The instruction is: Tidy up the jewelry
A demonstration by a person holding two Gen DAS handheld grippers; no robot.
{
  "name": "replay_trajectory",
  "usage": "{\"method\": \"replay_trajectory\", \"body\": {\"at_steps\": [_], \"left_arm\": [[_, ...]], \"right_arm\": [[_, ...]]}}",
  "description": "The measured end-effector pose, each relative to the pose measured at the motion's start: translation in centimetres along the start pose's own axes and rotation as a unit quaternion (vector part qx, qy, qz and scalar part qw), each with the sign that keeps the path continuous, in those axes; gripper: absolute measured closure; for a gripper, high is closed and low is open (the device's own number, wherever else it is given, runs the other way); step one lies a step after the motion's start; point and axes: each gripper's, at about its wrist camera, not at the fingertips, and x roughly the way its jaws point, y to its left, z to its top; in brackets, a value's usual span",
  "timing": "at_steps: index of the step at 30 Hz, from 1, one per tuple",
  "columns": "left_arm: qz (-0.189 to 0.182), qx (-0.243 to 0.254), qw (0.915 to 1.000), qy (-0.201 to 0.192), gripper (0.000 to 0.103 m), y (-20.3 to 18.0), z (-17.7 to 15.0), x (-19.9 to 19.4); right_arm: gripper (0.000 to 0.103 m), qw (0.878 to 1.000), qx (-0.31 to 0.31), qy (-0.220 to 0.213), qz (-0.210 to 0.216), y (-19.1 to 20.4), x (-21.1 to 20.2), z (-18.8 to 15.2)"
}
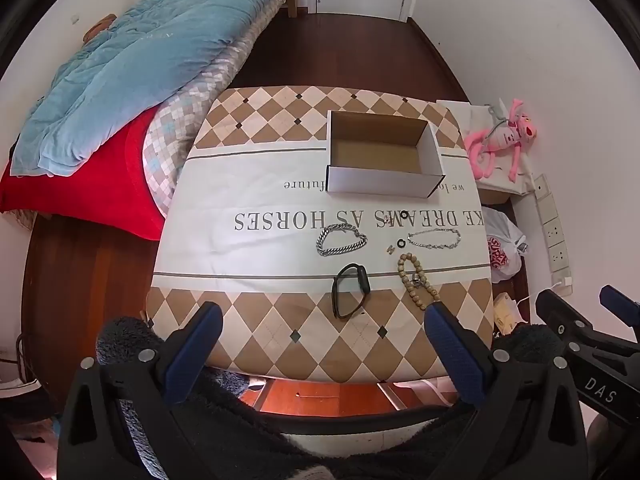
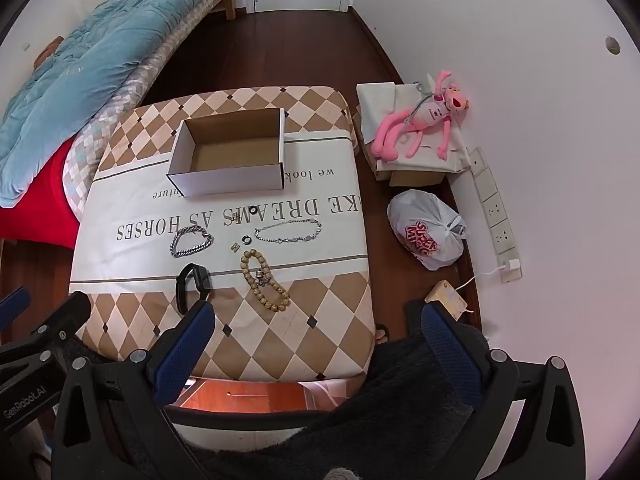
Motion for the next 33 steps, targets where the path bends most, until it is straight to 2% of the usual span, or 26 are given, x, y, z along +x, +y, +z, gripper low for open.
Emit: {"method": "replay_trajectory", "body": {"at_steps": [4,9,33], "left_arm": [[0.0,-0.001,0.9999,0.012,0.0,-0.6,0.5,0.4],[-0.01,-0.004,0.9999,0.006,0.0,0.4,0.0,1.2],[-0.003,0.001,1.0,0.005,0.0,0.2,0.0,1.6]], "right_arm": [[0.0,1.0,0.0,0.002,-0.004,0.0,0.0,0.1],[0.0,1.0,-0.001,0.006,-0.002,0.4,0.8,-0.2],[0.0,1.0,-0.012,0.013,0.0,1.0,1.7,-0.4]]}}
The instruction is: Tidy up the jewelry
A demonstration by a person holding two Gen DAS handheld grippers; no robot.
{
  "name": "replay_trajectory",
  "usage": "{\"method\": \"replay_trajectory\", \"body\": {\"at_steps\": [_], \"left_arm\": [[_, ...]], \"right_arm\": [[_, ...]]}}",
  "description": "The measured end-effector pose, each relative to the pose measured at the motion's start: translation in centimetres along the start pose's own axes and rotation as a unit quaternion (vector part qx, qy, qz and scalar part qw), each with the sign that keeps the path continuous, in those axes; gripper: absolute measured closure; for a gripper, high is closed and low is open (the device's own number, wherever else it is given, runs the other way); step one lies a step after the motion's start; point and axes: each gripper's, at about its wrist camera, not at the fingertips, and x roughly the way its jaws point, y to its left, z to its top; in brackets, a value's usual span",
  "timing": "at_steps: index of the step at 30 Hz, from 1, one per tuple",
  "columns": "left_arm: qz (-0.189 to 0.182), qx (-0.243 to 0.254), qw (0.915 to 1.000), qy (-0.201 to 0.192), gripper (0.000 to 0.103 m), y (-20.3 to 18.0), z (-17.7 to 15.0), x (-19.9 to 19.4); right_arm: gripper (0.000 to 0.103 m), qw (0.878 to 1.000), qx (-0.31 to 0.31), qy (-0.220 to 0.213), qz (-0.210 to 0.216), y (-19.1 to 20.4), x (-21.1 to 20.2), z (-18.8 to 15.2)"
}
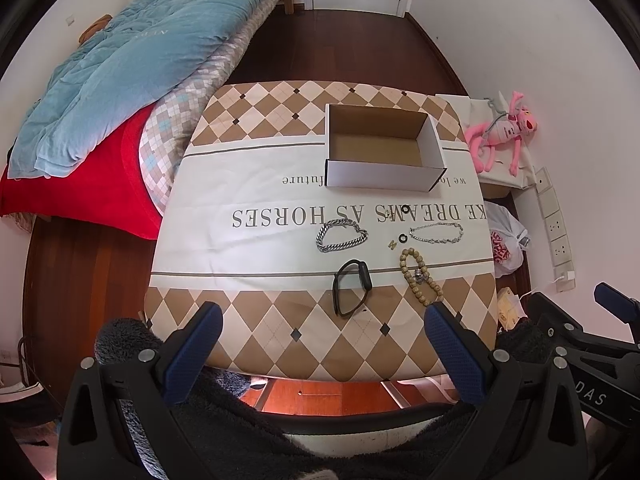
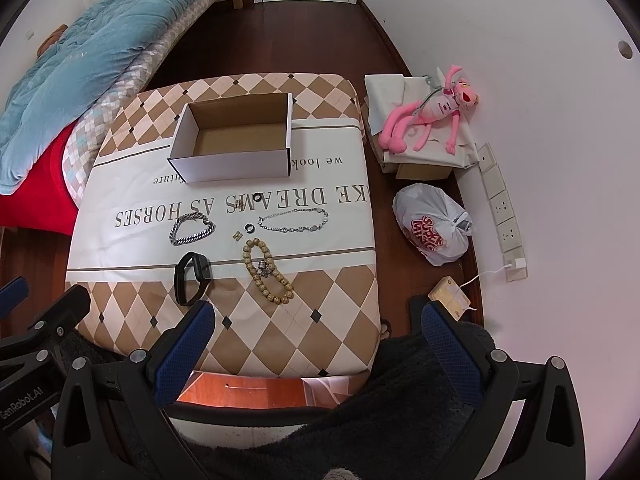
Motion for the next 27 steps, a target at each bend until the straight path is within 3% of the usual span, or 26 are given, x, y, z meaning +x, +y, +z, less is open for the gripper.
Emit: {"method": "replay_trajectory", "body": {"at_steps": [27], "left_arm": [[-0.001,0.002,1.0,0.002,0.0,0.02,-0.05,-0.44]], "right_arm": [[0.0,1.0,-0.002,0.001,0.0,0.08,-0.23,-0.04]]}}
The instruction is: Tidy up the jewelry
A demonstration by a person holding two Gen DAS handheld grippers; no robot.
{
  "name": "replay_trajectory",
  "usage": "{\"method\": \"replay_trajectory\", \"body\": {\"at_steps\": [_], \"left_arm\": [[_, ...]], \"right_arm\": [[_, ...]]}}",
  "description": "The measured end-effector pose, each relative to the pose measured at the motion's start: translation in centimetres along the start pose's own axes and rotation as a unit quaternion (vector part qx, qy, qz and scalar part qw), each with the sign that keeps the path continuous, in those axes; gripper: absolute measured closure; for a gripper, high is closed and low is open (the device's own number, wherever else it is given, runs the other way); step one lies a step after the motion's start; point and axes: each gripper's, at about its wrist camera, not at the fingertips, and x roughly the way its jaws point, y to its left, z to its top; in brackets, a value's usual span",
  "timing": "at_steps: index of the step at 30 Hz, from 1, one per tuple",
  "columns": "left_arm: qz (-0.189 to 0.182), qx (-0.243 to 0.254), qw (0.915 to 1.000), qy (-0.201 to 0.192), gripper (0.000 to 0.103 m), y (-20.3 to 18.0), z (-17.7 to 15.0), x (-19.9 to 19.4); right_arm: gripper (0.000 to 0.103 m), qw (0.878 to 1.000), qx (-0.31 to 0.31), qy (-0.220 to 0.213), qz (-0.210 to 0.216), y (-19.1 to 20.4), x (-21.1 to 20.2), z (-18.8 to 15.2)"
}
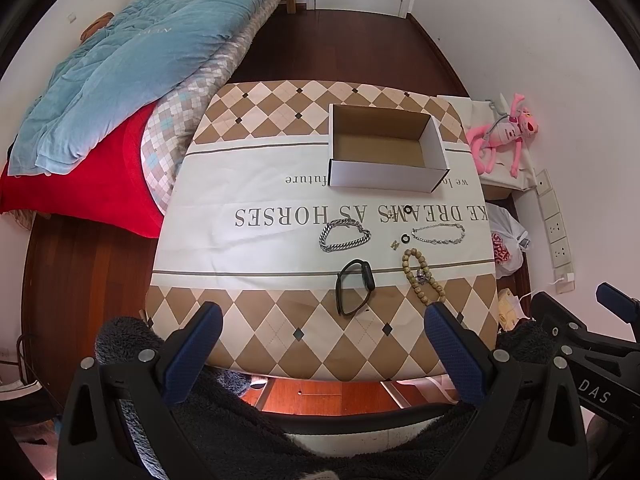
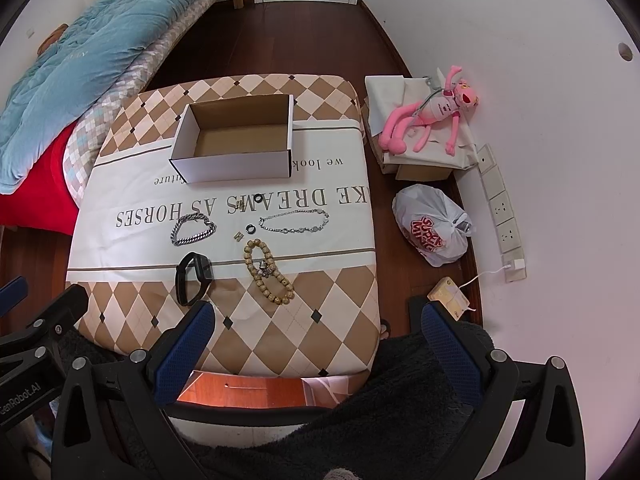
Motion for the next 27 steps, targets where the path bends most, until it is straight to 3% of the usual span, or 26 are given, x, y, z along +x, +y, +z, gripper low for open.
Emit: {"method": "replay_trajectory", "body": {"at_steps": [27], "left_arm": [[-0.001,0.0,1.0,-0.007,0.0,-0.01,0.51,-0.7]], "right_arm": [[0.0,1.0,0.001,-0.006,-0.002,-0.4,-0.93,0.69]]}}
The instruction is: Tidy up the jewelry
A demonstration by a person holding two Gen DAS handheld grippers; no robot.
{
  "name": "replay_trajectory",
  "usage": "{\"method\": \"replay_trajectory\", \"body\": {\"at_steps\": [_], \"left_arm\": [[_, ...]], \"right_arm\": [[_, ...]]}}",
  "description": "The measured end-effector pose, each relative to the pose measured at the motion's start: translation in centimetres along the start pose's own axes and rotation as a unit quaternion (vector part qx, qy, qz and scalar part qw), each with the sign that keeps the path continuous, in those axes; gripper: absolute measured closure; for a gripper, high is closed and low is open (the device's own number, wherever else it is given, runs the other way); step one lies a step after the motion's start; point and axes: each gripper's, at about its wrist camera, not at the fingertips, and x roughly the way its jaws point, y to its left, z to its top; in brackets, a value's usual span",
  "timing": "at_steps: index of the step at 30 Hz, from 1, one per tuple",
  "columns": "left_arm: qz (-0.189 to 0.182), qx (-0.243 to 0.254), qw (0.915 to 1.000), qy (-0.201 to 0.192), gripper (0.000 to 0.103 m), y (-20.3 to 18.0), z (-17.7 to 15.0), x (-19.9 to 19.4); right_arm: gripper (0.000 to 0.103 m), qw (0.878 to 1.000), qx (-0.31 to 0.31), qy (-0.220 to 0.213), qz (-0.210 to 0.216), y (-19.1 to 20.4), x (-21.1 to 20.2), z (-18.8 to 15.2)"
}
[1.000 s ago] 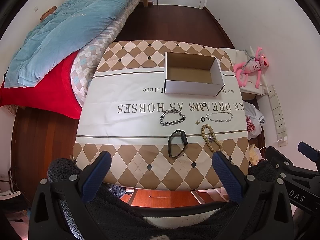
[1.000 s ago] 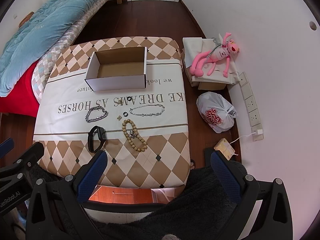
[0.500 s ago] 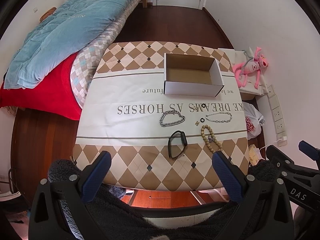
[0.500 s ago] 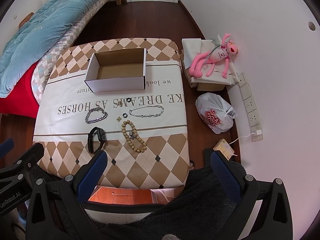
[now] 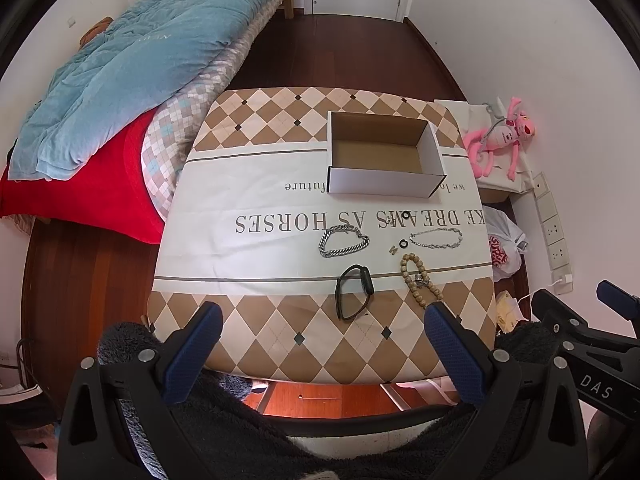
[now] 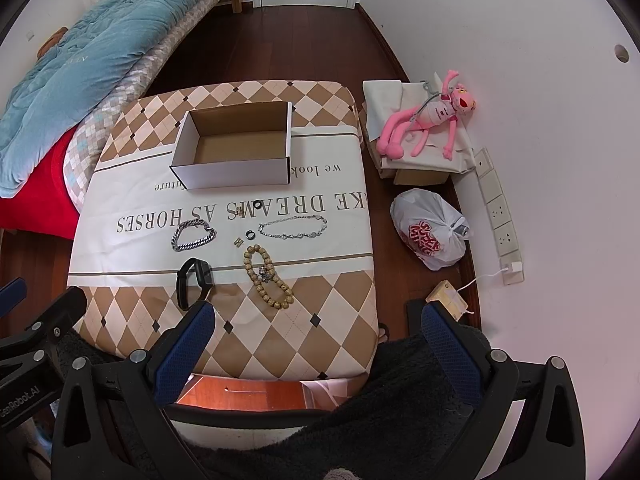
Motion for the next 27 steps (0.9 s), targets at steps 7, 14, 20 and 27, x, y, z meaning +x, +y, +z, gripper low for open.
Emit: {"method": "replay_trajectory", "body": {"at_steps": [7,14,20,27], "left_arm": [[0.001,0.0,1.0,0.0,0.0,0.0,0.1,0.0],[0.009,0.001,1.0,-0.004,0.0,0.1,0.5,0.7],[0.02,-0.005,0.9997,-0.01,0.0,0.6,1.0,4.3],[0.029,0.001,0.9986,0.044,0.001,0.6,0.7,11.2]], "right_arm": [[0.0,1.0,-0.001,0.0,0.0,0.0,0.0,0.0],[0.0,1.0,0.001,-0.001,0.01,-0.4,0.3,0.7],[0.0,1.0,0.016,0.001,0.014,-1.4,4.1,1.2],[0.026,0.997,0.033,0.052,0.036,-2.1,12.3,0.6]]}}
